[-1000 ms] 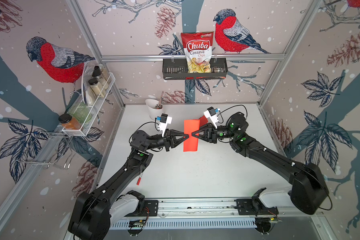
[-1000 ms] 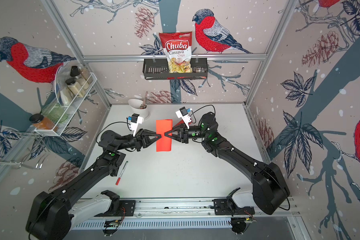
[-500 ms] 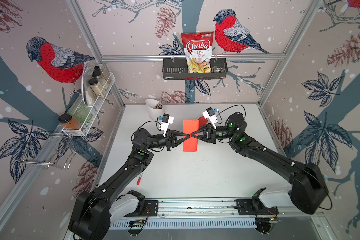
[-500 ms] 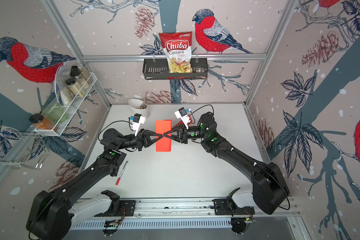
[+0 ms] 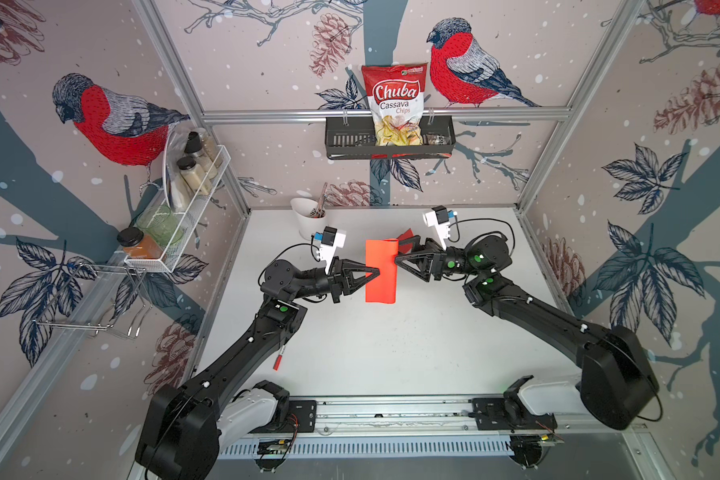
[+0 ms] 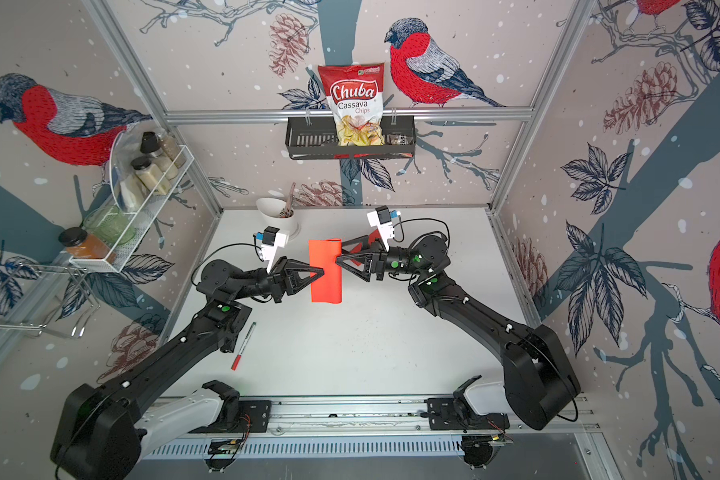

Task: Fold the square paper along the opposite sides
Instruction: Smooth out the paper at the center of the board.

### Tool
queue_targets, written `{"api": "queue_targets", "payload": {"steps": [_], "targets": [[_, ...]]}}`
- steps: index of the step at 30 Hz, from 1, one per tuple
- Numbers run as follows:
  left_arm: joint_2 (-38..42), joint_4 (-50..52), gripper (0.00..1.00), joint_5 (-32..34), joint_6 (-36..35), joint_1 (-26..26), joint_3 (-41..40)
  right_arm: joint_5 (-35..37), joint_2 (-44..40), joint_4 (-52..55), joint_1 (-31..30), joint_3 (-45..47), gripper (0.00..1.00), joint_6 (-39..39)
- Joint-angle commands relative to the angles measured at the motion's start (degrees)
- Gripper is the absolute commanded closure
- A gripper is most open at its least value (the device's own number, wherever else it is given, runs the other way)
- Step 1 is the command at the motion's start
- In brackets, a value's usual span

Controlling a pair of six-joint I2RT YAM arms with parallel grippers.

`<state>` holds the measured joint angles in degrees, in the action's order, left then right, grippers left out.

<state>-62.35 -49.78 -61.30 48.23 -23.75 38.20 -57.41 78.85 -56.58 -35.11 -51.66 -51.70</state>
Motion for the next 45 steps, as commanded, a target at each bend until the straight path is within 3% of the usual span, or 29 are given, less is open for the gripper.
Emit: {"api": "queue_targets", "payload": {"steps": [1,7,20,22,24,25,27,28,32,34,38,43,45], "targets": [[-0.3,-3.5,1.00,-0.5,1.1,-0.3,0.4,1.1,1.0,-7.4,-0.5,-1.6,0.14,-3.7],[-0.9,-1.8,1.00,-0.4,0.0,-0.3,0.8,1.1,2.2,-7.2,-0.8,-4.0,0.34,-4.5],[-0.1,0.0,1.00,-0.6,-1.4,-0.4,0.7,1.1,0.9,-4.3,0.7,-4.2,0.99,-3.7],[-0.1,0.0,1.00,-0.6,-1.4,-0.3,0.7,1.1,0.8,-4.0,0.9,-4.4,1.00,-3.6],[0.0,-0.4,1.00,-0.7,-1.3,-0.4,0.7,1.0,0.8,-3.7,0.9,-4.7,0.93,-3.5],[-0.1,-0.7,1.00,-0.7,-1.1,-0.4,0.8,0.8,0.8,-3.5,0.8,-4.8,0.82,-3.4],[-0.1,-1.9,1.00,-0.8,-0.3,-0.4,1.1,0.8,0.5,-2.4,0.8,-4.8,0.43,-2.4],[-0.1,-3.0,1.00,-0.8,0.5,-0.4,1.1,0.9,0.1,-0.8,0.7,-4.5,0.32,-0.9],[-0.1,-5.7,1.00,-0.6,2.6,-0.4,2.2,3.5,-2.2,7.7,-1.6,-2.1,0.09,8.9],[-0.1,-5.9,1.00,-0.6,2.8,-0.4,3.0,4.8,-2.5,10.0,-3.4,-0.8,0.05,12.0],[-0.2,-5.7,1.00,-0.9,2.9,-0.4,4.0,2.9,-2.0,10.0,-4.9,-0.2,0.11,12.1],[-0.9,-5.3,1.00,-1.4,2.2,-0.3,3.6,1.8,-3.1,8.7,-4.6,0.6,0.57,11.0],[-0.9,-5.1,1.00,-1.5,2.1,0.0,3.1,1.8,-3.9,8.8,-4.4,1.0,0.69,10.9]]}}
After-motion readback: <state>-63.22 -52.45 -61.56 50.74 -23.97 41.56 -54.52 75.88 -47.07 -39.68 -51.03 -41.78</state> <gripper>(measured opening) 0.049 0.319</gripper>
